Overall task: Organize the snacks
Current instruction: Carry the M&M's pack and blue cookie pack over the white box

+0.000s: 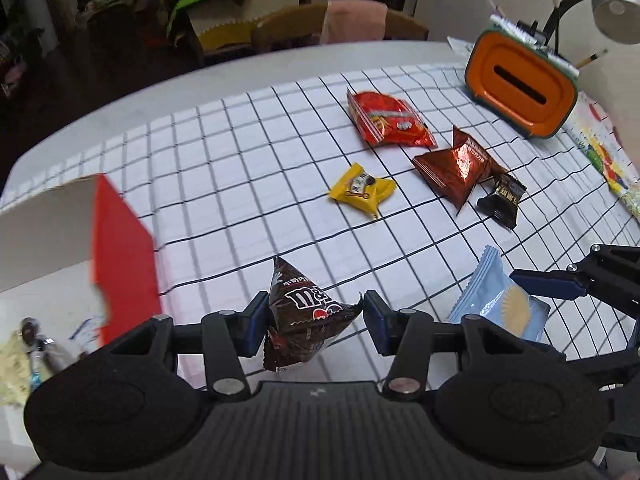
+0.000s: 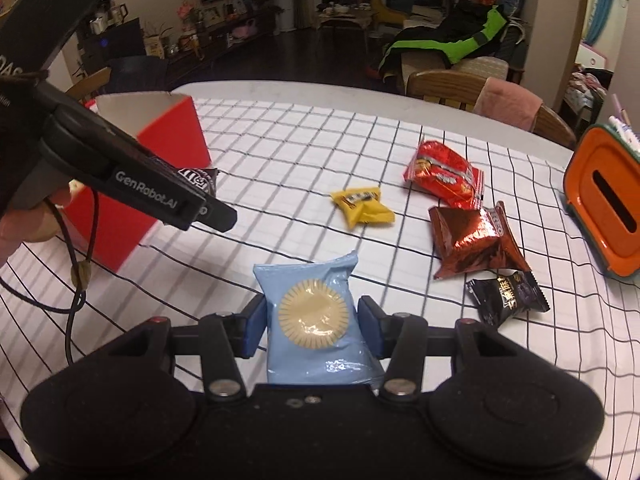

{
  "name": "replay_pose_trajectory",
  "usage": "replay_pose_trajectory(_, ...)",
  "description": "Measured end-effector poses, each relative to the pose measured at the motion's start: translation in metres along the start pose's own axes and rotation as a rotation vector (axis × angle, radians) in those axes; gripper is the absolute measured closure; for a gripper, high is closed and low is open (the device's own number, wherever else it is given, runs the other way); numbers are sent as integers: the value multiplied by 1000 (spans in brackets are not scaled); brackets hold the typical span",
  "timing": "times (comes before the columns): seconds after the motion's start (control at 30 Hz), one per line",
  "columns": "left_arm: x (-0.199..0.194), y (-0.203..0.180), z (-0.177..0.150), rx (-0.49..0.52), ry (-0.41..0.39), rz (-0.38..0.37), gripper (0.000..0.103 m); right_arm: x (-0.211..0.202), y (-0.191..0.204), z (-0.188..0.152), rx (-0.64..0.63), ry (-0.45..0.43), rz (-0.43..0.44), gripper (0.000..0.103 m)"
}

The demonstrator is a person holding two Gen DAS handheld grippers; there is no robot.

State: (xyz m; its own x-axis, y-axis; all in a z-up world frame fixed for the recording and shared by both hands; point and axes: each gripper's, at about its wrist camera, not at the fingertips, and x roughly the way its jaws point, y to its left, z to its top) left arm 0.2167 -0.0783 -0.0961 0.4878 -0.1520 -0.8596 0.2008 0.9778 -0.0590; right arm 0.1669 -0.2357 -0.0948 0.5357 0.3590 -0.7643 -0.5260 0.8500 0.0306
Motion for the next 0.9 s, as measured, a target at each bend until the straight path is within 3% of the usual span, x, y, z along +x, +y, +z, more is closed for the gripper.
replay_pose_trajectory(0.4, -68, 71, -25, -49, -31, 18, 53, -27, 72, 36, 47, -60, 17, 55)
replay_pose_trajectory(0.9, -106, 166, -44, -107, -75, 94, 53, 1, 162, 96, -52, -88, 35, 55)
